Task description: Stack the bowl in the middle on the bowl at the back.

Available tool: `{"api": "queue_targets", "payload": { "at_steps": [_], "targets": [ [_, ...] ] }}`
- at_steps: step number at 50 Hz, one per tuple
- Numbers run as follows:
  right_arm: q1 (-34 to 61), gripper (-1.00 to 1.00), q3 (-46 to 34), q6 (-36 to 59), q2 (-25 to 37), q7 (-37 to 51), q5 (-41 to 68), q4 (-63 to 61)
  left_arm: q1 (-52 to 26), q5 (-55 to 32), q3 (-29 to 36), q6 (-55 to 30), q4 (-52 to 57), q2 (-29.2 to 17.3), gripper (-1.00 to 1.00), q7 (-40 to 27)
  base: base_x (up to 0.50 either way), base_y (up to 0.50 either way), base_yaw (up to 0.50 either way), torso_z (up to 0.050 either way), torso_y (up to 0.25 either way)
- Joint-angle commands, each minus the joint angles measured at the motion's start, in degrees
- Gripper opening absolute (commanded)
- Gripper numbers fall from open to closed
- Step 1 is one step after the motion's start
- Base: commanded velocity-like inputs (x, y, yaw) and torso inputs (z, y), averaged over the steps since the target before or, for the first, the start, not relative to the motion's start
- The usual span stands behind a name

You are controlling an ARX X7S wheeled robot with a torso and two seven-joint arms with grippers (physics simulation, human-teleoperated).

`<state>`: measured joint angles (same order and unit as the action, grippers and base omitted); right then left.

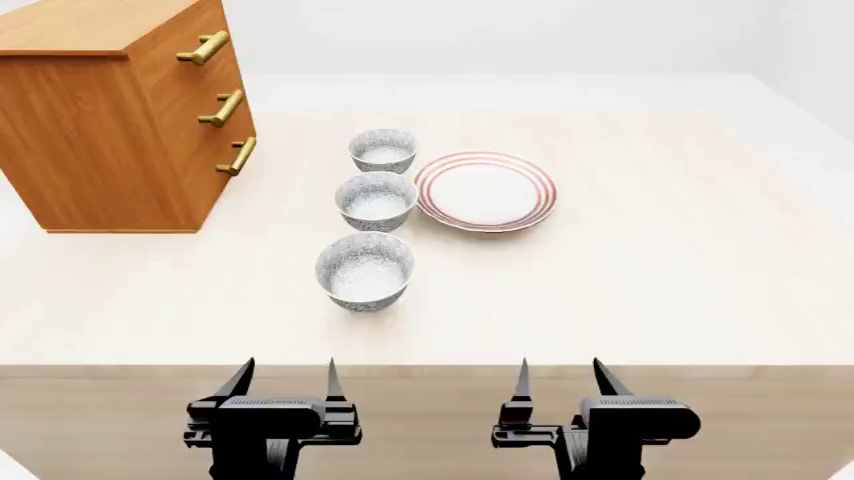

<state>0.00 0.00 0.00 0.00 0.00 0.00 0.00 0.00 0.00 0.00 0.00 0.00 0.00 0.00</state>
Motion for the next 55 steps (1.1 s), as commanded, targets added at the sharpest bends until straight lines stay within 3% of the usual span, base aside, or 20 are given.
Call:
{"api": "queue_targets", "payload": {
  "at_steps": [1, 12, 24, 39, 46, 55],
  "targets": [
    [0.3, 1.00, -1.2, 0.3, 0.8, 1.4, 0.7, 0.4, -0.2, -1.1, 0.9, -0.2, -0.1, -0.9, 1.00, -1.1, 0.00, 0.00, 0.00, 0.000, 0.000],
    [1.4, 1.00, -3.7, 2.0, 2.5, 5.2, 1.2, 1.5, -1.7, -3.3, 2.9, -3.3, -0.9, -3.1, 1.00, -2.3, 0.00, 0.00, 0.00, 0.000, 0.000],
    [1.9, 1.00, -5.4, 2.9, 3.6, 7.2, 1.2, 1.2, -2.1, -4.1, 4.6, -6.2, 1.8, -4.4, 1.00, -2.9, 0.00, 0.50, 0.00, 0.000, 0.000],
    [4.1, 1.00, -4.5, 20.4, 6.3, 8.4, 4.1, -15.7, -7.9, -3.6, 6.6, -19.6, 11.6, -6.8, 1.00, -4.3, 0.01, 0.05, 0.00, 0.000, 0.000],
    [6.4, 1.00, -4.5, 25.9, 7.8, 9.0, 4.0, -20.6, -12.5, -4.6, 6.3, -26.3, 15.4, -8.0, 1.00, -4.0, 0.44, 0.00, 0.00, 0.000, 0.000],
    [7.2, 1.00, -4.4, 28.9, 8.9, 8.9, 4.7, -23.4, -14.9, -4.8, 6.8, -28.5, 17.0, -8.7, 1.00, -4.1, 0.50, 0.00, 0.00, 0.000, 0.000]
  ]
}}
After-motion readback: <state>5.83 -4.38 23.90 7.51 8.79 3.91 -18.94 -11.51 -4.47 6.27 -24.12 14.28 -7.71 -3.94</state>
